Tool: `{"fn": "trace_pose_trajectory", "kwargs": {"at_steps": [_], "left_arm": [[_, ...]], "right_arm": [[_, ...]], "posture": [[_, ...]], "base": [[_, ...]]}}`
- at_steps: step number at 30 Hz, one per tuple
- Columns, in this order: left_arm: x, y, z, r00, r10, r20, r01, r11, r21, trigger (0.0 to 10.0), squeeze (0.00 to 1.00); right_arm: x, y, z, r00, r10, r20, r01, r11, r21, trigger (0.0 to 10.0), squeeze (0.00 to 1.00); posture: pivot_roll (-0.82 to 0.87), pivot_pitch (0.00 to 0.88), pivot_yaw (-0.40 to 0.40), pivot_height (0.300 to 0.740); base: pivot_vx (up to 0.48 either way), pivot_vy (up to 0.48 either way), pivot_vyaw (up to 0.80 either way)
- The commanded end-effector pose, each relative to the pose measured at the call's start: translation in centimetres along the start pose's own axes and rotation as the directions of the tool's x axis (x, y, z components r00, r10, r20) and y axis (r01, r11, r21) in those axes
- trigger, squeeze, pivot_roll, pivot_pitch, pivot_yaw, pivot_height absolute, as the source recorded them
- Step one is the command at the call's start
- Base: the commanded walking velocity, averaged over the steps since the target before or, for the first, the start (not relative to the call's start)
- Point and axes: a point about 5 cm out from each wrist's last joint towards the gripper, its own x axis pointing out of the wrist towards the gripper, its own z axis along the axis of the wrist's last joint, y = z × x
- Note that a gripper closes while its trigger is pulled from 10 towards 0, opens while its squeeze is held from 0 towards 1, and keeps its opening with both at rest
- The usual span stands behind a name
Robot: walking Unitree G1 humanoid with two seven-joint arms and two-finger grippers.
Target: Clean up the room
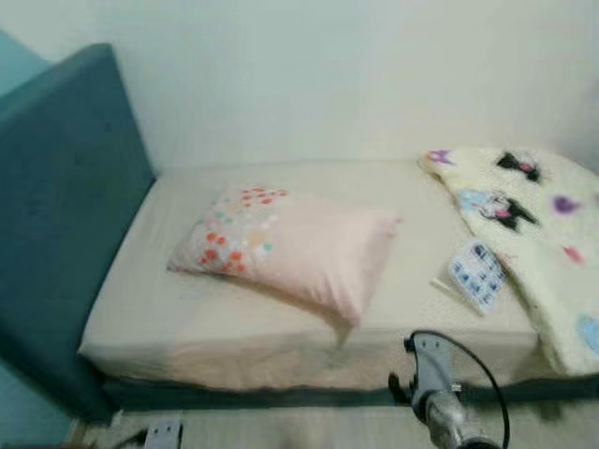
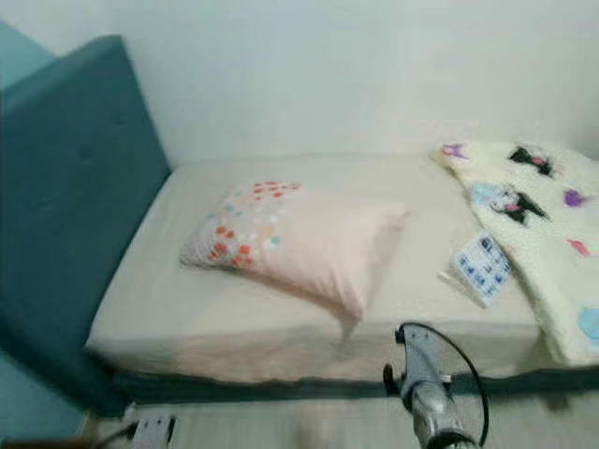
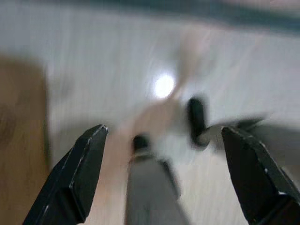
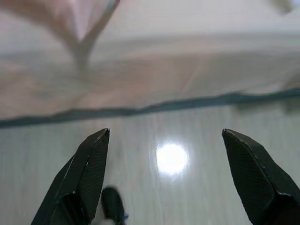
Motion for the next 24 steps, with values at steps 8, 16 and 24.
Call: {"fn": "trace_pose_trajectory", "kwargs": {"at_steps": [8, 16, 24], "left_arm": [[-0.5, 0.8, -1.1, 1.000, 0.027, -0.014, -0.027, 0.999, 0.026, 10.0, 0.00], [-0.5, 1.2, -0.7, 0.998, 0.060, 0.009, -0.060, 0.997, 0.053, 10.0, 0.00], [-0.6, 2.7, 0.4, 0.987, 0.151, 0.048, -0.152, 0.988, 0.015, 10.0, 0.00]], "right_arm": [[-0.6, 1.9, 0.4, 0.974, 0.171, 0.150, -0.157, 0.982, -0.100, 10.0, 0.00], [-1.7, 2.3, -0.3, 0.929, 0.307, 0.209, -0.276, 0.947, -0.162, 10.0, 0.00], [-2.5, 3.2, 0.1, 0.876, 0.399, 0.270, -0.359, 0.915, -0.187, 10.0, 0.00]], "posture": [[-0.11, 0.000, 0.004, 0.731], [-0.11, 0.000, -0.003, 0.731], [-0.12, 0.000, 0.017, 0.731]], "base": [[0.000, 0.000, -0.76], [0.000, 0.000, -0.15], [0.000, 0.000, 0.00]]}}
